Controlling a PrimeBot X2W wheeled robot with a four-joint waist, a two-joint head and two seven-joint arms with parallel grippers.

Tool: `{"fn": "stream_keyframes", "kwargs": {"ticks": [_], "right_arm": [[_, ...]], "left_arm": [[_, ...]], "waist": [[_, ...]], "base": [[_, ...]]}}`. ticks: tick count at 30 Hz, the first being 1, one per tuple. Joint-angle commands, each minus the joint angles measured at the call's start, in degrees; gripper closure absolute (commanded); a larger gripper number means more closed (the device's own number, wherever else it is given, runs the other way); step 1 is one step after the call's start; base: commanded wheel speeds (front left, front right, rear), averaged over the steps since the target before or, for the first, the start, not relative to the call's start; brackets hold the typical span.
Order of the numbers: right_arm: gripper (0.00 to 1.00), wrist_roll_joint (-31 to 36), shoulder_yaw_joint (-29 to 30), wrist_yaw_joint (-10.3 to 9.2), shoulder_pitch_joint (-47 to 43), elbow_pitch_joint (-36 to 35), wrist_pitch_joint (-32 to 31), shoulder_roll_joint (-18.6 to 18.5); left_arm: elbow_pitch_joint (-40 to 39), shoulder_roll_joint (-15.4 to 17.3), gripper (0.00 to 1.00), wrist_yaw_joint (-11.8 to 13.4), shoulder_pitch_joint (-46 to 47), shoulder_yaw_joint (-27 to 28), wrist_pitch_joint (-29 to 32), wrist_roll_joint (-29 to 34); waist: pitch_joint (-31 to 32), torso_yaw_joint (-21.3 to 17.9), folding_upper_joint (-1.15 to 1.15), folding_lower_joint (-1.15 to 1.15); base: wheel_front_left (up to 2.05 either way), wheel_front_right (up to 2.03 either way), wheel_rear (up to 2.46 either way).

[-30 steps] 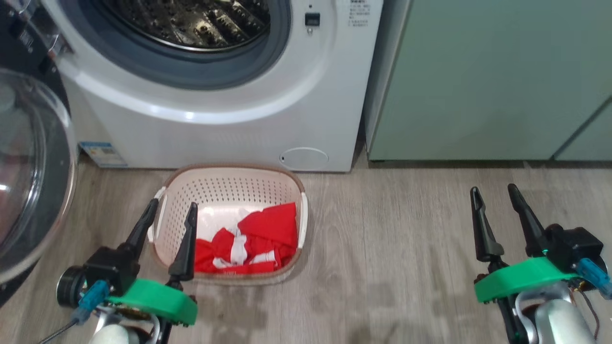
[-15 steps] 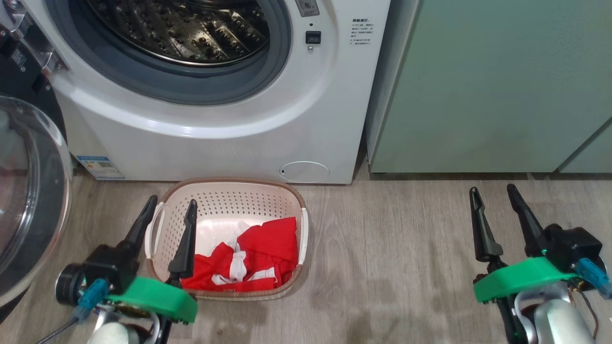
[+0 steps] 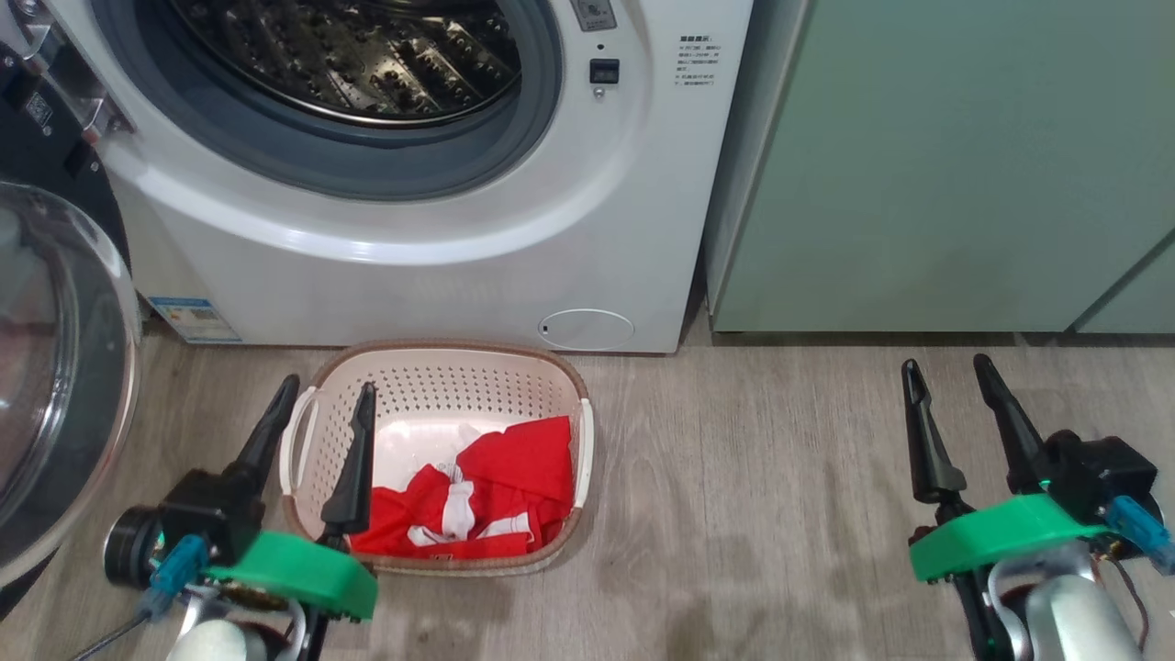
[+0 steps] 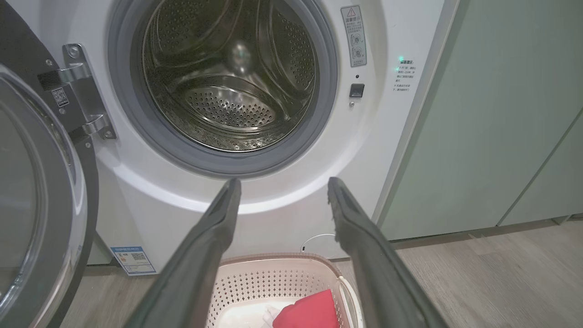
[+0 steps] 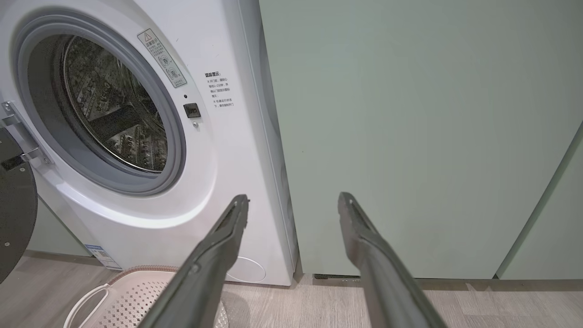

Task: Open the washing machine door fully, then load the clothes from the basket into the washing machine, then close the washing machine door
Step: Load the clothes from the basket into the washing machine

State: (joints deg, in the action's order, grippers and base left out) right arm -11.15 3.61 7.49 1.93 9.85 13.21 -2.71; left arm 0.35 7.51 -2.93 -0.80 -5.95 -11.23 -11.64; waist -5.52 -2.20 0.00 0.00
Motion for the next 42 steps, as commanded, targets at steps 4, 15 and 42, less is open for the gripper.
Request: {"fn": "stream_keyframes", "kwargs": {"ticks": [4,15,42], "right_arm": [[0.0,-0.1,-1.3,0.0,2.1,-1.7,0.8,-0.2],[0.0,0.0,-1.3,0.0,3.7,-3.4,0.7,-0.2],[0.0,-1.7,-8.9,0.0,19.7,-8.4,1.8,-0.2]], "left_arm": [[-2.5,1.2,0.0,0.7,2.2,1.5,-0.4,-0.5],[-3.3,2.3,0.0,-0.4,7.3,1.1,2.0,-2.2],[45.4,6.2,0.0,-4.5,47.2,-16.6,16.3,-19.7]], "waist": [[-0.1,0.1,0.0,0.0],[-5.0,0.0,0.0,0.0],[-41.3,-9.7,0.0,0.0]], "base": [[0.0,0.0,0.0],[0.0,0.0,0.0],[0.0,0.0,0.0]]}}
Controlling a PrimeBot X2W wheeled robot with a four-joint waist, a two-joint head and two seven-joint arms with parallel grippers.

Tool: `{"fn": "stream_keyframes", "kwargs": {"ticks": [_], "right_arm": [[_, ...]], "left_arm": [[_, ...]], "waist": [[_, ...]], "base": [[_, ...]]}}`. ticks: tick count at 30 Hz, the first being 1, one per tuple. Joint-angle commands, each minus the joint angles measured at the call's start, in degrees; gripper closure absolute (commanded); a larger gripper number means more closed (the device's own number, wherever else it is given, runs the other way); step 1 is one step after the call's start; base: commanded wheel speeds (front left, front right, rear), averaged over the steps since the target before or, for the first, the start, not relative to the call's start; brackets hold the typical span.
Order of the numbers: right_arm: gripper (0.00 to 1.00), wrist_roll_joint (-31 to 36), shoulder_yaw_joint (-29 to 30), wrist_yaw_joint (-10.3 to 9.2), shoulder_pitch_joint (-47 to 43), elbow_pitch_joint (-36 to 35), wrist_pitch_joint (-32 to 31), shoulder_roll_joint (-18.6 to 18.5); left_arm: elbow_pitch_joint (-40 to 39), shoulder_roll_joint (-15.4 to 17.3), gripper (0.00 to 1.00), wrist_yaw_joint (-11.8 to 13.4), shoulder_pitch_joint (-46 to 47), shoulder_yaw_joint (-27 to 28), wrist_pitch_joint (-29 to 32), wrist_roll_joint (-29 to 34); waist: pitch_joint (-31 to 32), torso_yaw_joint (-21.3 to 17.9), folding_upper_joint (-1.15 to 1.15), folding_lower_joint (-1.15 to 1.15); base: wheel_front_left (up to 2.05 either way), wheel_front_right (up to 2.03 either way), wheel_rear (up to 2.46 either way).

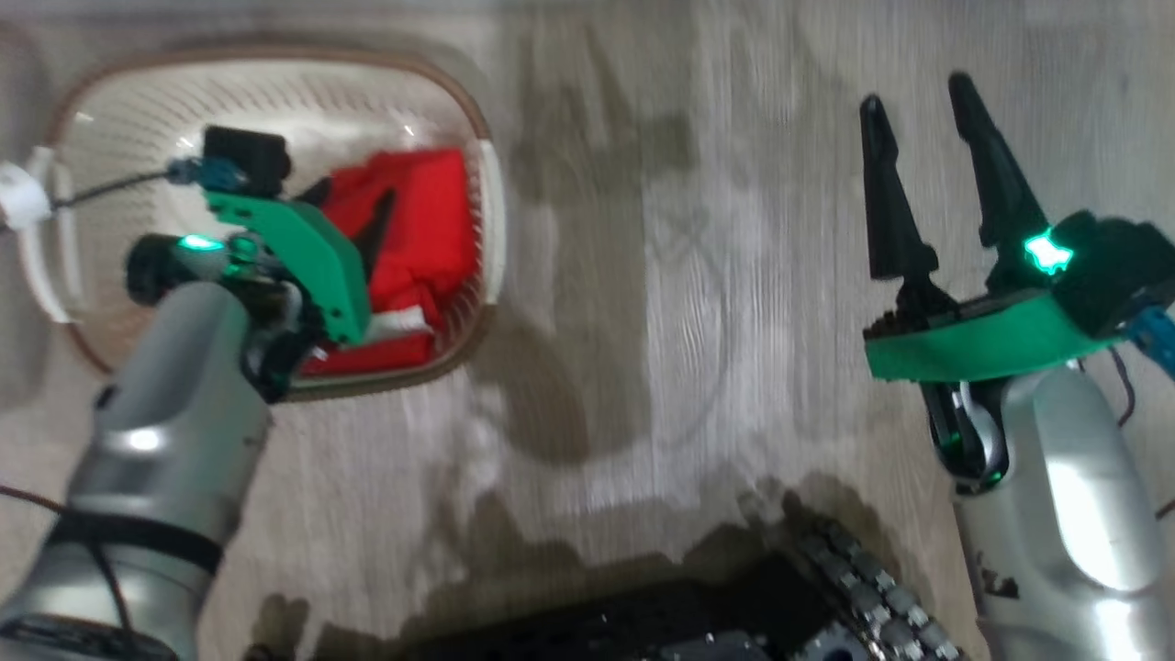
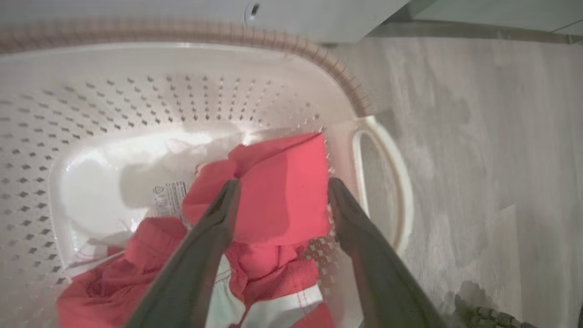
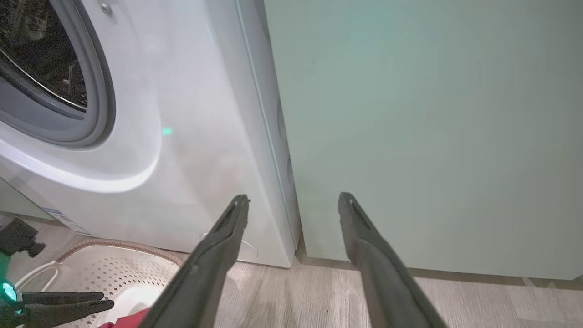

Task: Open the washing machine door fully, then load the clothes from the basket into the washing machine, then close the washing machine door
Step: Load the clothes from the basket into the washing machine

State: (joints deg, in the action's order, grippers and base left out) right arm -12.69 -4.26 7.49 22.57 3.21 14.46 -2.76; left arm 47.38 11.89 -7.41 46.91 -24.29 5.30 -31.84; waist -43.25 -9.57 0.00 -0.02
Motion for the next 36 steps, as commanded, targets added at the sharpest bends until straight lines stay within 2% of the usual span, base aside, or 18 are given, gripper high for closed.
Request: {"fn": "stream_keyframes", "kwargs": {"ticks": [1,10,18,20,27,36], "right_arm": [[0.0,-0.4,-1.3,0.0,-0.6,-2.0,0.5,-0.1],[0.0,-2.0,-2.8,0.0,1.3,-3.5,0.5,-0.1],[0.0,-3.4,-3.8,0.0,1.8,-3.4,0.5,-0.1],[0.0,-3.6,-3.9,0.0,1.9,-3.4,0.5,-0.1],[0.0,-4.1,-3.7,0.0,1.7,-2.7,0.5,-0.1],[0.0,-2.1,-1.4,0.0,-0.3,-2.1,0.5,-0.1]], "left_arm": [[-0.6,2.5,0.0,-0.1,0.4,0.9,0.1,-0.4],[6.4,6.8,0.0,-0.1,6.2,-4.2,2.0,-5.9],[10.7,7.7,0.0,-0.1,8.7,-7.7,4.2,-9.9],[11.7,7.9,1.0,-0.1,9.3,-8.3,3.9,-10.3],[14.6,7.3,1.0,-0.1,9.9,-10.2,-0.3,-10.4],[15.2,5.1,1.0,0.1,8.3,-14.0,-12.3,-6.9]], "waist": [[-4.7,-2.8,0.0,0.02],[-11.3,-5.2,0.0,0.02],[-13.7,-6.3,0.0,0.02],[-13.8,-6.4,0.0,0.02],[-12.2,-6.2,0.0,0.02],[-4.5,-2.3,0.0,0.02]], "base": [[0.0,0.0,0.0],[0.0,0.0,0.0],[0.0,0.0,0.0],[0.0,0.0,0.0],[0.0,0.0,0.0],[0.0,0.0,0.0]]}}
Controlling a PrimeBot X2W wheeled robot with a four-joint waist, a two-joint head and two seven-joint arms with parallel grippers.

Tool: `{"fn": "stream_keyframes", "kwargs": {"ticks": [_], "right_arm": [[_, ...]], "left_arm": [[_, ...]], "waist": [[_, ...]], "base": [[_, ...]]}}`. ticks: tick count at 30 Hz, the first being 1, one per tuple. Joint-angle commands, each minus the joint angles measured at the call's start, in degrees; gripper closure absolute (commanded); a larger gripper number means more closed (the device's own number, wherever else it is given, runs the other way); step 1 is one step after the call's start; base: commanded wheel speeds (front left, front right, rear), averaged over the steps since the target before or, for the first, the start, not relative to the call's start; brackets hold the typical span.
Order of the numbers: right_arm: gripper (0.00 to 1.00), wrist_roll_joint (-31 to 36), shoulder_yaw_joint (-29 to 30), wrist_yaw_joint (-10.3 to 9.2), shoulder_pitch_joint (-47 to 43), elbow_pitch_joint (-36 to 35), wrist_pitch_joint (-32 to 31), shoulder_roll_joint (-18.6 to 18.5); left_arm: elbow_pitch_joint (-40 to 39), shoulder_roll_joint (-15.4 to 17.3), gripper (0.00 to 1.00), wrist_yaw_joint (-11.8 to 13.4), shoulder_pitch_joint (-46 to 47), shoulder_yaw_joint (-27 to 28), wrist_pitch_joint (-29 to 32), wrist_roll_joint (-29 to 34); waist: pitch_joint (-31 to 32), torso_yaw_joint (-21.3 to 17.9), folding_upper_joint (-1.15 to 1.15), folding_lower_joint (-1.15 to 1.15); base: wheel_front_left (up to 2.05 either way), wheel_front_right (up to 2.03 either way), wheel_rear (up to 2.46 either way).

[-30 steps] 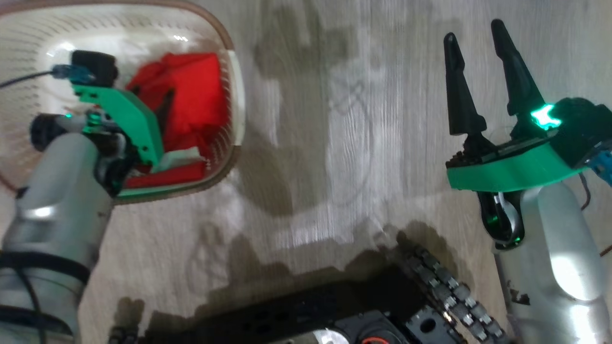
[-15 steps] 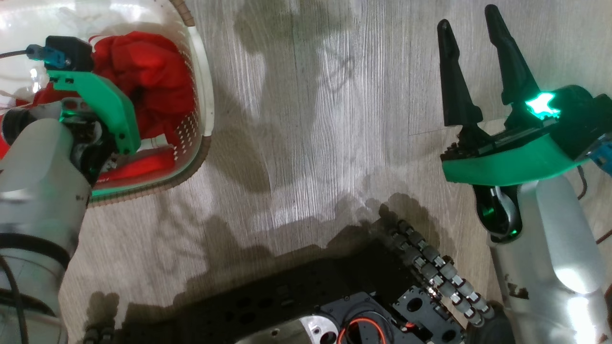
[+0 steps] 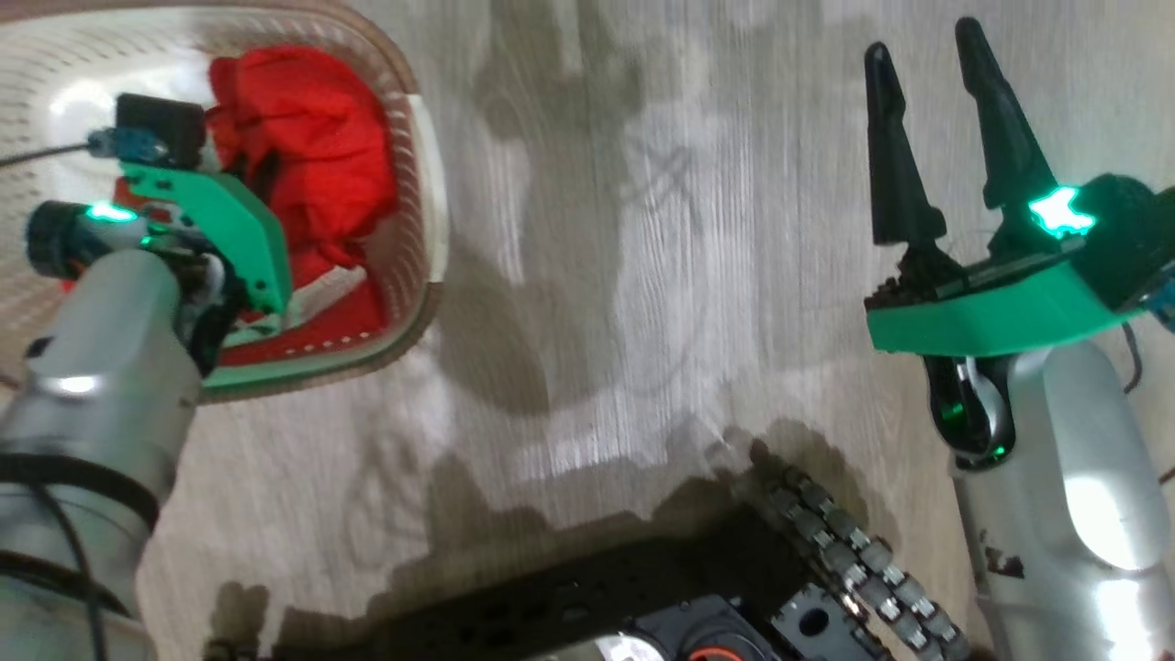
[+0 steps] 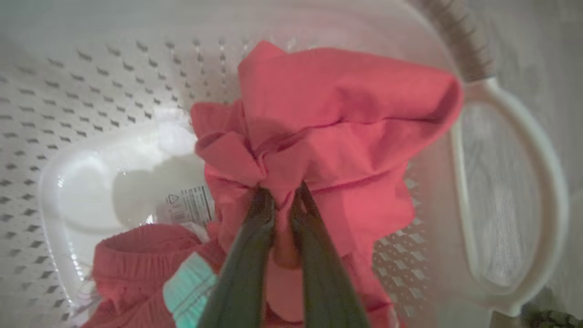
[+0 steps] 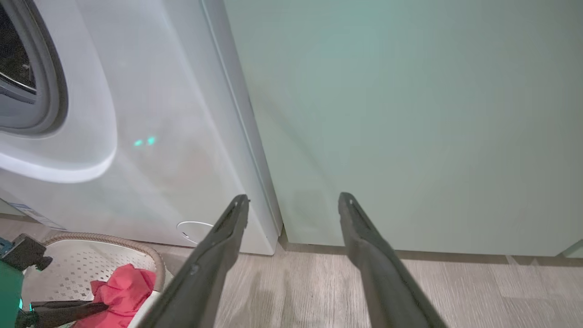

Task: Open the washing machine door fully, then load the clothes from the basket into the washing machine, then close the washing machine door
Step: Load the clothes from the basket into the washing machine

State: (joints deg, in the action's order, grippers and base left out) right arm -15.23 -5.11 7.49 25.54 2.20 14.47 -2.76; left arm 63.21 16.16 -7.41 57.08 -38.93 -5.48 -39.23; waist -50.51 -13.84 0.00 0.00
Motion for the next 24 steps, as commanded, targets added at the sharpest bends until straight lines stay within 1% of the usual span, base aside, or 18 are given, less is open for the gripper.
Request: {"fn": "stream_keyframes", "kwargs": {"ticks": [1,6,9,12,19,24], "right_arm": [[0.0,0.4,-0.5,0.0,-3.2,-1.1,0.5,-0.1],[0.0,1.7,0.6,0.0,-4.3,-0.7,0.5,-0.1],[0.0,2.4,1.3,0.0,-5.1,-0.4,0.5,-0.1],[0.0,3.0,2.2,0.0,-6.1,0.0,0.5,-0.1],[0.0,3.8,4.3,0.0,-8.6,1.0,0.5,-0.1],[0.0,4.2,5.7,0.0,-10.5,1.5,0.5,-0.1]], "left_arm": [[-0.6,0.9,1.0,0.1,-1.9,0.7,-1.5,0.5],[-1.8,-0.3,1.0,1.0,-3.7,-0.4,-7.3,2.1],[-4.1,-0.6,1.0,1.8,-5.4,0.0,-8.9,2.5],[-8.3,-0.5,1.0,2.9,-7.6,1.4,-9.4,2.6],[-27.9,1.6,1.0,8.2,-17.2,9.6,-9.5,6.0],[-39.6,3.0,1.0,11.6,-24.8,14.4,-9.5,9.0]], "waist": [[2.7,2.0,0.0,0.0],[7.6,4.1,0.0,0.0],[10.6,5.3,0.0,0.0],[13.5,6.6,0.0,0.0],[19.6,9.3,0.0,0.0],[23.8,10.6,0.0,0.0]], "base": [[0.0,0.0,0.0],[0.0,0.0,0.0],[0.0,0.0,0.0],[0.0,0.0,0.0],[0.0,0.0,0.0],[0.0,0.0,0.0]]}}
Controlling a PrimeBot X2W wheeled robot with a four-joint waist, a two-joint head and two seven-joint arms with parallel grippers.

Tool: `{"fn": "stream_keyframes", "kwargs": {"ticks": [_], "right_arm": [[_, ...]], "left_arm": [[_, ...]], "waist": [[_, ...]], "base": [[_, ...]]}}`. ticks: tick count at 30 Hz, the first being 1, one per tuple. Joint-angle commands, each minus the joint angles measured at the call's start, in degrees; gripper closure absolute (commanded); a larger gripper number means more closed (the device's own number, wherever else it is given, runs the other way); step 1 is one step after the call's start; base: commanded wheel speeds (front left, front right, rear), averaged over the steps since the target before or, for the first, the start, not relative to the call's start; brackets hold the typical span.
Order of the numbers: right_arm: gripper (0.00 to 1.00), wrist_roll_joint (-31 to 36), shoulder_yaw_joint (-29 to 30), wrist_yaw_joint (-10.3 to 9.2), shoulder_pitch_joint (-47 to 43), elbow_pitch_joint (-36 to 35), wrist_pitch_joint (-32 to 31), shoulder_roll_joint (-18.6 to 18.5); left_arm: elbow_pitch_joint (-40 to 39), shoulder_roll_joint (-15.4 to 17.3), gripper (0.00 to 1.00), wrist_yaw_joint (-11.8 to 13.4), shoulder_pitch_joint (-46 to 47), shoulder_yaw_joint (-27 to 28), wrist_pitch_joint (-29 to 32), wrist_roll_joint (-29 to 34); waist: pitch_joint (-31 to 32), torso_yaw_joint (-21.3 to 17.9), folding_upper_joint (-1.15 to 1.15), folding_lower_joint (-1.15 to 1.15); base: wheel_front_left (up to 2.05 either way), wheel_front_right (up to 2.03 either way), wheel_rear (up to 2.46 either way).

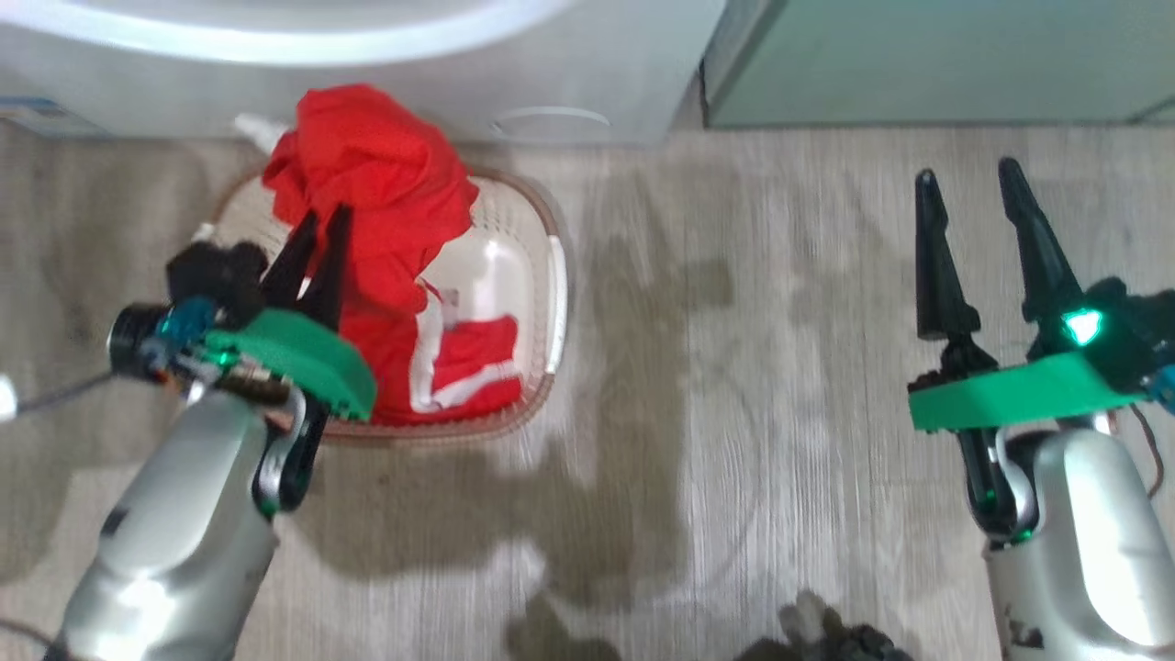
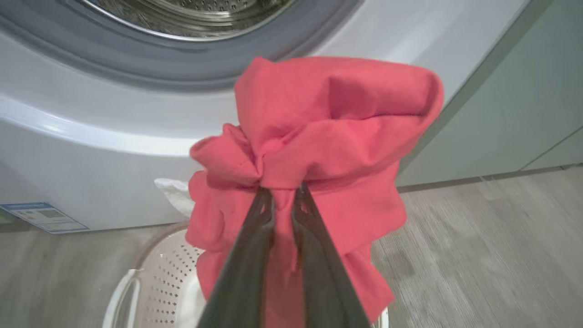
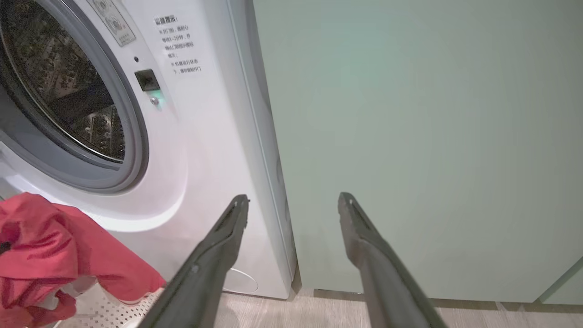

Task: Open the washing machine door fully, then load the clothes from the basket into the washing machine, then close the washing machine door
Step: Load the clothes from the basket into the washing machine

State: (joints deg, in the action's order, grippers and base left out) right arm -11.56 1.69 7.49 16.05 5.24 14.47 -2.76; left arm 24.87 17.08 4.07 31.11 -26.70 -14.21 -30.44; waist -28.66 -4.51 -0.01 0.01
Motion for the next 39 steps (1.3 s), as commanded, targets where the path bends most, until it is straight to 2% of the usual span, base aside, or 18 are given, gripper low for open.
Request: {"fn": "stream_keyframes", "kwargs": {"ticks": [1,9,16,29,39], "right_arm": [[0.0,0.6,-0.8,0.0,-1.4,-1.4,0.5,-0.1],[0.0,1.4,0.4,0.0,-4.0,-1.1,0.1,-0.1],[0.0,2.0,0.6,0.0,-7.0,-2.1,-1.5,-0.1],[0.0,0.9,1.3,0.0,-15.3,-6.0,-4.3,-0.1],[0.0,0.2,1.0,0.0,-17.8,-7.5,-5.1,-0.1]], "left_arm": [[-3.4,2.3,1.0,0.8,-0.2,2.9,-0.8,0.8],[-18.6,4.0,1.0,4.9,-10.0,9.3,-0.8,3.9],[-26.9,5.5,1.0,6.1,-17.6,11.4,-0.8,5.9],[-32.8,6.4,1.0,8.4,-27.6,10.9,-0.2,6.4],[-33.9,7.1,1.0,9.4,-29.6,10.9,0.9,6.3]], "waist": [[2.8,1.5,0.01,-0.01],[8.7,3.3,0.01,-0.01],[13.4,3.7,0.01,-0.01],[21.4,2.2,0.01,-0.01],[22.9,1.3,0.01,-0.01]], "base": [[0.0,0.0,0.0],[0.0,0.0,0.0],[0.0,0.0,0.0],[0.0,0.0,0.0],[0.0,0.0,0.0]]}}
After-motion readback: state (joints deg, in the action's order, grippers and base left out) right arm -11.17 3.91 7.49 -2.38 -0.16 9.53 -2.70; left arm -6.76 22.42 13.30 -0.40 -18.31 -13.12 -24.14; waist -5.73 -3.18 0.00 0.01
